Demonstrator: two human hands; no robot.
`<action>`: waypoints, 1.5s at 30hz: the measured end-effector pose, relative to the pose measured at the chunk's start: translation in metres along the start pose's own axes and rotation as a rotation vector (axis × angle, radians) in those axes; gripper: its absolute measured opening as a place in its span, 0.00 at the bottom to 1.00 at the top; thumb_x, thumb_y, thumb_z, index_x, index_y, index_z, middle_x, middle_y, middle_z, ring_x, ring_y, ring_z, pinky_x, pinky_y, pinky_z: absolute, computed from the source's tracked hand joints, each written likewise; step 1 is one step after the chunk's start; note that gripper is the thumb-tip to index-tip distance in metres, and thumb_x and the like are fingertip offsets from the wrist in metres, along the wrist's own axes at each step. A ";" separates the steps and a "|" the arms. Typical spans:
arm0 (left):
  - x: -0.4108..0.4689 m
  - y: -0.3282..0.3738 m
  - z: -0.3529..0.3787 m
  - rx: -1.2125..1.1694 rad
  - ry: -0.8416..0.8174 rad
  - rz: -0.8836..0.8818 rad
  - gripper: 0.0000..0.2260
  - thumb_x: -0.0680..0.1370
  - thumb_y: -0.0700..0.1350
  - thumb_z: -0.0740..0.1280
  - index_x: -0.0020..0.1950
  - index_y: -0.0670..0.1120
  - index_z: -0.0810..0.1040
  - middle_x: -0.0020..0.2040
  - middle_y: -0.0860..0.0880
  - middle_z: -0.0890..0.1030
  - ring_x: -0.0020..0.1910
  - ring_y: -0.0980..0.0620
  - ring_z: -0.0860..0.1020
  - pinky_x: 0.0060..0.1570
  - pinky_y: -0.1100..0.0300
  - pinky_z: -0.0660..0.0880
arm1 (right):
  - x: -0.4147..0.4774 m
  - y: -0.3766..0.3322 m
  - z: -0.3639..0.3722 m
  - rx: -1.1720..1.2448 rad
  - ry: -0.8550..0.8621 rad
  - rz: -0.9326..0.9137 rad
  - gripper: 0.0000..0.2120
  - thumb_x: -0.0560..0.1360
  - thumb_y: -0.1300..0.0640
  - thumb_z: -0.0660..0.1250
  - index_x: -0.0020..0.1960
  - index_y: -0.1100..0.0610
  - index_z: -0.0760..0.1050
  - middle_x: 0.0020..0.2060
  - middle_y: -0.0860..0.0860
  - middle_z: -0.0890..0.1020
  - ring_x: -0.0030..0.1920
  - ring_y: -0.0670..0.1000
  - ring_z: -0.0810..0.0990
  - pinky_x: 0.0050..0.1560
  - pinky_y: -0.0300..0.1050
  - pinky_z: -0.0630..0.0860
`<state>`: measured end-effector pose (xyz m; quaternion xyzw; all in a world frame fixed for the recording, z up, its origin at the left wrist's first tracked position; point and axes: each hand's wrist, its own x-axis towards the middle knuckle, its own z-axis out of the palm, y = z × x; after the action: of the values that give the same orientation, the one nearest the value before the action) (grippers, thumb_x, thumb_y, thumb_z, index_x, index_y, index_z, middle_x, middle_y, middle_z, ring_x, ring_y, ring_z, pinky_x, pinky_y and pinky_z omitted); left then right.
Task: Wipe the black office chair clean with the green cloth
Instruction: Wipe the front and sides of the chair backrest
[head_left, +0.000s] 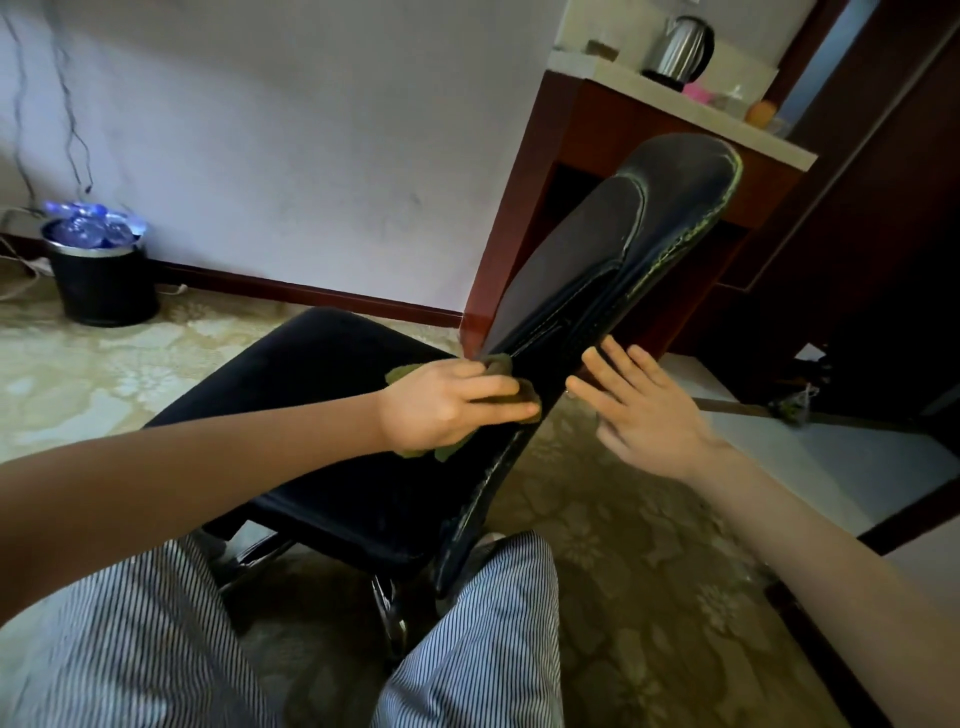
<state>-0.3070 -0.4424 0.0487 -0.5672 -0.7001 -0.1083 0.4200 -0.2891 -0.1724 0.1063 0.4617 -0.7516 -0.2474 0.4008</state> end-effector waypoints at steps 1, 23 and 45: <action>0.007 -0.001 -0.003 0.001 0.034 -0.010 0.17 0.77 0.39 0.61 0.66 0.46 0.68 0.57 0.48 0.70 0.40 0.49 0.75 0.41 0.55 0.76 | 0.002 -0.002 0.000 0.006 0.011 0.000 0.39 0.72 0.55 0.54 0.77 0.52 0.38 0.76 0.51 0.38 0.76 0.52 0.38 0.75 0.47 0.39; -0.011 0.020 -0.010 0.035 0.191 -0.132 0.13 0.78 0.38 0.62 0.63 0.43 0.70 0.56 0.45 0.74 0.40 0.45 0.80 0.38 0.52 0.78 | 0.019 -0.021 -0.019 0.005 -0.088 -0.005 0.37 0.72 0.54 0.53 0.77 0.46 0.39 0.76 0.50 0.36 0.75 0.52 0.37 0.74 0.48 0.36; -0.035 0.037 0.012 0.022 0.074 -0.087 0.10 0.81 0.41 0.57 0.61 0.44 0.71 0.52 0.46 0.76 0.46 0.49 0.77 0.44 0.57 0.76 | 0.017 -0.039 -0.021 -0.253 -0.072 -0.229 0.32 0.74 0.53 0.51 0.77 0.54 0.46 0.76 0.54 0.40 0.76 0.55 0.39 0.72 0.57 0.36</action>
<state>-0.2801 -0.4470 0.0047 -0.5271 -0.7092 -0.1398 0.4468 -0.2569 -0.2049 0.0952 0.4812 -0.6707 -0.4004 0.3979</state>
